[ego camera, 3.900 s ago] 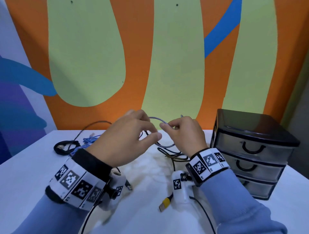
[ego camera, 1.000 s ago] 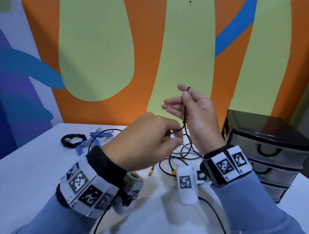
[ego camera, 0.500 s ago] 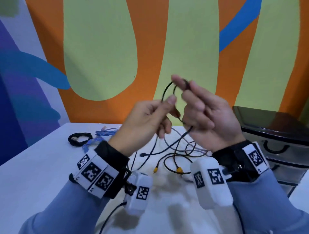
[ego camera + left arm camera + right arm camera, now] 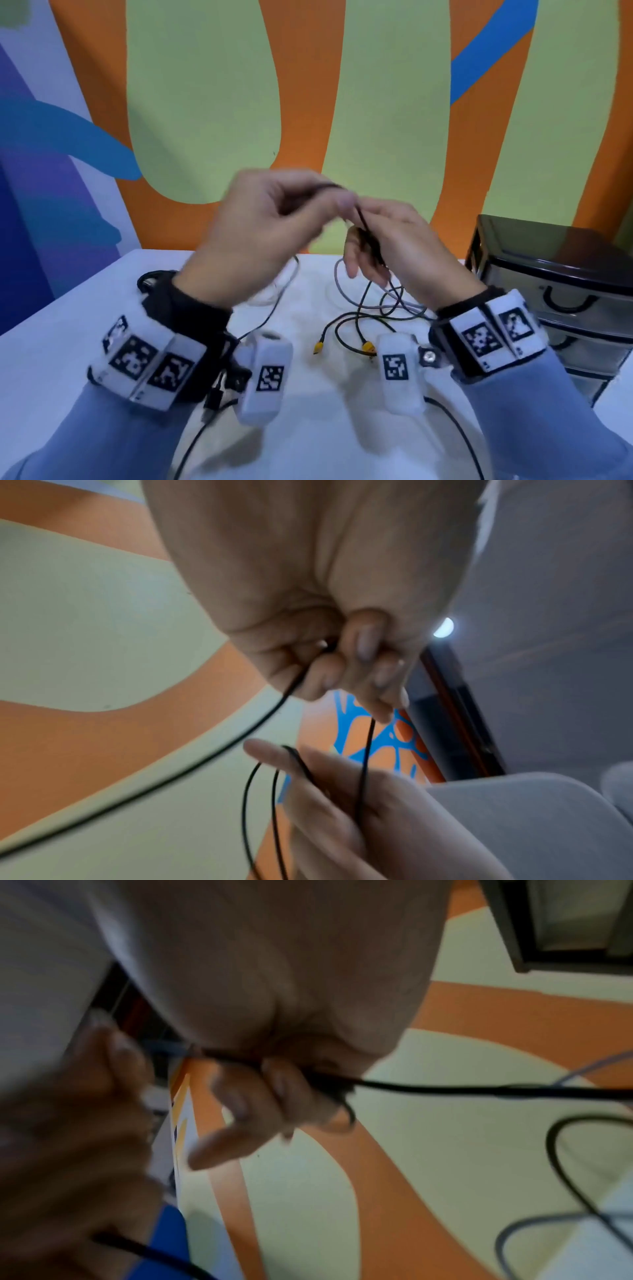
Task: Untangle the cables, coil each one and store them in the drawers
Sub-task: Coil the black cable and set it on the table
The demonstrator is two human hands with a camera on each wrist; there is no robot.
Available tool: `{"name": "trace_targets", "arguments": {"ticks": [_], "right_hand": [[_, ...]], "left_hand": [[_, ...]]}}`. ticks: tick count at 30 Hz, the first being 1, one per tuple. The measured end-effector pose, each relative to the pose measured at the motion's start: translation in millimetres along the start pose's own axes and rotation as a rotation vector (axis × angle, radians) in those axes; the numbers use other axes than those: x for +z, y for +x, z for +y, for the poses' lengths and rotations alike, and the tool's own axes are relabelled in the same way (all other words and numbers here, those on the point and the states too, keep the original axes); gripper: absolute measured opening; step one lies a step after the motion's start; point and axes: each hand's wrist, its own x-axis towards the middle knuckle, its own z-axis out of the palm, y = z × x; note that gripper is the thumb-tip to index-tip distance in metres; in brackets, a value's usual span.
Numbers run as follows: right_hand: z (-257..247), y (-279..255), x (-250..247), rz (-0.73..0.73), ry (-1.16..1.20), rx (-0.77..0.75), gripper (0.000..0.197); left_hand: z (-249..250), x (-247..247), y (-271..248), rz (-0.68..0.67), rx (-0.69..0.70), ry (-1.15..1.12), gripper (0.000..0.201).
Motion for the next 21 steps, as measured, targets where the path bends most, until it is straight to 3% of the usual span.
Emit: {"name": "trace_targets", "arguments": {"ticks": [3, 6, 8, 12, 14, 16, 17, 19, 21], "right_hand": [[-12.5, -12.4, -8.1, -0.253, 0.270, 0.099, 0.038], [-19.3, -16.2, -11.8, -0.393, 0.648, 0.066, 0.038], [-18.2, -12.3, -9.6, -0.325, 0.830, 0.014, 0.041], [-7.0, -0.9, -3.1, 0.099, 0.883, -0.137, 0.044], [2.5, 5.3, -6.2, 0.303, 0.786, -0.203, 0.040], [9.4, 9.9, -11.5, 0.442, 0.525, -0.212, 0.037], [11.8, 10.6, -13.8, 0.461, 0.372, -0.192, 0.036], [13.2, 8.6, -13.9, 0.399, 0.130, -0.109, 0.032], [11.2, 4.4, -9.8, 0.246, -0.011, 0.013, 0.031]], "left_hand": [[-22.2, -20.3, 6.4, 0.338, -0.086, -0.072, 0.024], [-38.4, -14.4, 5.9, 0.385, -0.206, -0.029, 0.042], [-42.5, 2.2, 4.6, 0.225, -0.274, 0.078, 0.039], [-28.8, 37.4, -6.6, -0.309, -0.476, 0.121, 0.021], [-20.7, 44.1, -10.2, -0.389, -0.519, 0.064, 0.018], [-16.0, 41.4, -8.9, -0.316, -0.461, 0.063, 0.015], [-15.5, 37.3, -7.5, -0.238, -0.369, 0.122, 0.014], [-19.3, 25.6, -4.5, -0.077, -0.115, 0.346, 0.013], [-21.6, 16.0, -2.7, 0.047, 0.089, 0.508, 0.015]]}}
